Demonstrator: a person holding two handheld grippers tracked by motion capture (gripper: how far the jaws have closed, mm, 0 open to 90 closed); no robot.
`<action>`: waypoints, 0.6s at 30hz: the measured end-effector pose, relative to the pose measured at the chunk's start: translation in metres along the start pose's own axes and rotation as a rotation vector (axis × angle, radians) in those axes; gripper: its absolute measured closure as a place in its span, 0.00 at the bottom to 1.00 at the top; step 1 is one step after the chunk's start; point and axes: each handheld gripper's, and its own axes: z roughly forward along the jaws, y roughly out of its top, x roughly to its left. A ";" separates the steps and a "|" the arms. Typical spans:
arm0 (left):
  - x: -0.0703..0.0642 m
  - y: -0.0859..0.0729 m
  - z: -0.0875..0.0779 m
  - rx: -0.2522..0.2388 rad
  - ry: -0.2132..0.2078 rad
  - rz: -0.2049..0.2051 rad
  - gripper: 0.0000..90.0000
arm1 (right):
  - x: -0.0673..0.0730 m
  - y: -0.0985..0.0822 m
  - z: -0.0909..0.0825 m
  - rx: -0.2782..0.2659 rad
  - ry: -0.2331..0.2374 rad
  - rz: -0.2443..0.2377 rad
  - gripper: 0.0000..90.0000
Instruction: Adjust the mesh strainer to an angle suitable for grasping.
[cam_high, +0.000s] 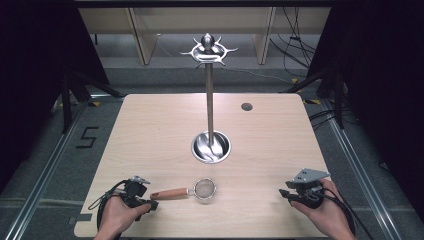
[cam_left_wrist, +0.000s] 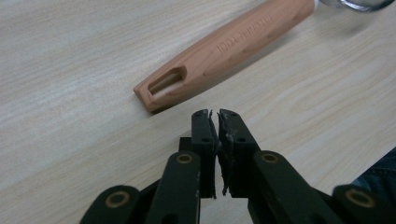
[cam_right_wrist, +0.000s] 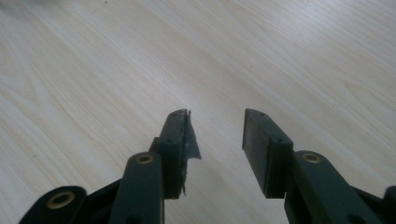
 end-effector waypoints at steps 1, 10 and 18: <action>0.000 0.000 0.000 -0.001 -0.004 -0.003 0.95 | -0.001 -0.001 0.000 -0.001 -0.004 0.000 0.70; -0.003 0.003 0.002 0.022 0.011 -0.022 0.99 | -0.006 -0.003 -0.003 0.022 -0.034 -0.006 0.84; 0.004 0.009 0.008 0.049 0.007 -0.057 1.00 | -0.006 -0.002 -0.005 0.020 -0.041 0.018 0.85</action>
